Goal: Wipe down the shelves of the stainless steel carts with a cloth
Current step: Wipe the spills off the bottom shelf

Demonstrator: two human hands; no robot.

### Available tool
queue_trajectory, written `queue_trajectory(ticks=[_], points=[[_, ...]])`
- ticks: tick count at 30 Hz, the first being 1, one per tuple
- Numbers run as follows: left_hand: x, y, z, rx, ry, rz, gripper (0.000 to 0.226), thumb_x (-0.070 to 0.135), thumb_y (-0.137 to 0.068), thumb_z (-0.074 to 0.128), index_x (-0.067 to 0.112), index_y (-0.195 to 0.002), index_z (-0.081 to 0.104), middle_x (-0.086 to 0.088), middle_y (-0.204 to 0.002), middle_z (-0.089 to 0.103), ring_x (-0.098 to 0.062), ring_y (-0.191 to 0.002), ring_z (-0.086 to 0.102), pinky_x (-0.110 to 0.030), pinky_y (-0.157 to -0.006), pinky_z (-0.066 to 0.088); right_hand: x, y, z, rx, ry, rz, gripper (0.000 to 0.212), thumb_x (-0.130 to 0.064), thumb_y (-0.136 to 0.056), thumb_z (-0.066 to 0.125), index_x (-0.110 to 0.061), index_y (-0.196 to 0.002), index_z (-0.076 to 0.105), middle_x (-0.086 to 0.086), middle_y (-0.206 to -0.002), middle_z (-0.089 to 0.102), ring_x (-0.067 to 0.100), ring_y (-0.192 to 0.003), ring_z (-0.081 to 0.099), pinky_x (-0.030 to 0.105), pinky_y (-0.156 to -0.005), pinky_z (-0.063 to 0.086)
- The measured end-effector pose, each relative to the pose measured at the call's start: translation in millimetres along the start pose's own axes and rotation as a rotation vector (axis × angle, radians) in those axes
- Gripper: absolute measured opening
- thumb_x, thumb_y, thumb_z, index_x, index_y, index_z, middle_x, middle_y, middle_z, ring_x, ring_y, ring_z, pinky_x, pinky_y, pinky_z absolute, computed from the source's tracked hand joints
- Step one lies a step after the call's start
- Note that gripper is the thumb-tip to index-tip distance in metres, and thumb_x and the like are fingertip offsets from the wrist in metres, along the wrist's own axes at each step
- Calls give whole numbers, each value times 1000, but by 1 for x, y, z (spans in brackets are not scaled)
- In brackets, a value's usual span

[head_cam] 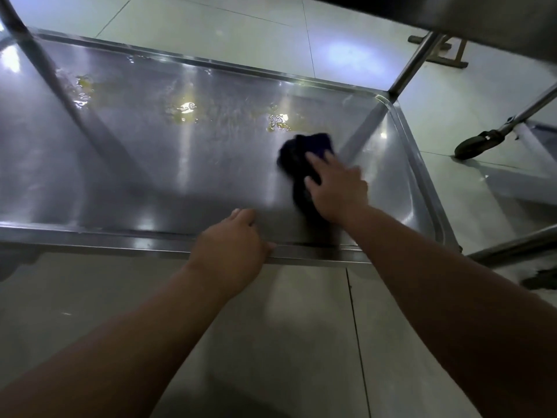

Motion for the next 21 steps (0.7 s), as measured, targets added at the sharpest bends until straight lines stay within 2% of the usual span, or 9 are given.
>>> queue_trajectory(ticks=[2, 3, 5, 8, 10, 12, 15, 17, 21], points=[[2, 2, -3, 36, 28, -15, 44, 53, -91, 39, 16, -110, 54, 0, -120, 48, -24, -105, 55, -30, -74, 40, -22, 16, 1, -21, 15, -299, 53, -48, -93, 36, -50, -142, 17, -14, -155, 17, 35, -118, 35, 47, -95, 34], [4, 4, -5, 63, 48, 2, 43, 53, -90, 41, 16, -110, 53, -2, -117, 49, -26, -103, 55, -33, -76, 42, -12, 17, -2, -21, 15, -329, 53, -47, -94, 38, -52, -142, 18, -16, -155, 18, 33, -117, 37, 46, -94, 34], [8, 6, -2, 60, 63, 31, 47, 53, -90, 39, 21, -122, 50, -5, -120, 47, -30, -108, 50, -41, -88, 44, 41, 5, -11, 7, 33, -138, 53, -43, -94, 40, -49, -143, 20, -15, -155, 19, 34, -120, 38, 46, -99, 33], [15, 1, 10, -33, -4, 20, 56, 60, -90, 25, 38, -141, 25, -4, -139, 30, -36, -125, 35, -50, -100, 37, 125, -5, -21, 8, -20, 342, 53, -39, -97, 34, -33, -148, 19, 0, -156, 18, 38, -134, 28, 52, -108, 27], [25, -4, 18, -96, -56, 20, 56, 65, -88, 15, 45, -141, 10, 2, -151, 11, -46, -126, 27, -56, -101, 32, 123, -5, -21, -25, 47, 418, 54, -40, -97, 29, -29, -148, 18, 3, -156, 15, 39, -135, 23, 53, -107, 26], [34, -6, 20, -124, -105, 1, 58, 68, -86, 11, 46, -139, 10, 6, -154, 7, -50, -125, 26, -60, -97, 33, 86, -2, -13, -50, 53, 251, 53, -43, -96, 30, -37, -147, 17, -1, -157, 13, 40, -132, 26, 51, -104, 28], [40, -8, 14, -105, -124, 15, 62, 69, -84, 10, 41, -139, 22, 2, -154, 16, -49, -128, 25, -57, -100, 33, 37, 22, -7, -37, 17, -198, 54, -45, -95, 38, -50, -144, 14, -11, -156, 15, 31, -120, 33, 45, -94, 32], [47, -11, 13, -82, -66, 86, 64, 65, -86, 13, 35, -139, 31, 4, -153, 20, -37, -136, 18, -49, -109, 28, 54, 25, -13, -25, 51, -266, 55, -44, -95, 39, -52, -143, 13, -15, -155, 16, 28, -117, 36, 44, -94, 33], [59, -21, 14, -92, 63, 146, 62, 60, -91, 26, 19, -134, 45, 5, -152, 27, -20, -140, 19, -41, -113, 26, 158, 6, -28, -6, 7, 322, 52, -43, -96, 36, -45, -145, 17, -12, -156, 14, 37, -128, 30, 50, -104, 28]])
Point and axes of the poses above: each hand's wrist, its own y-axis away from the middle knuckle, its own z-axis out of the palm, x = y × z, the point moved 10 cm from there along -y, towards the middle knuckle
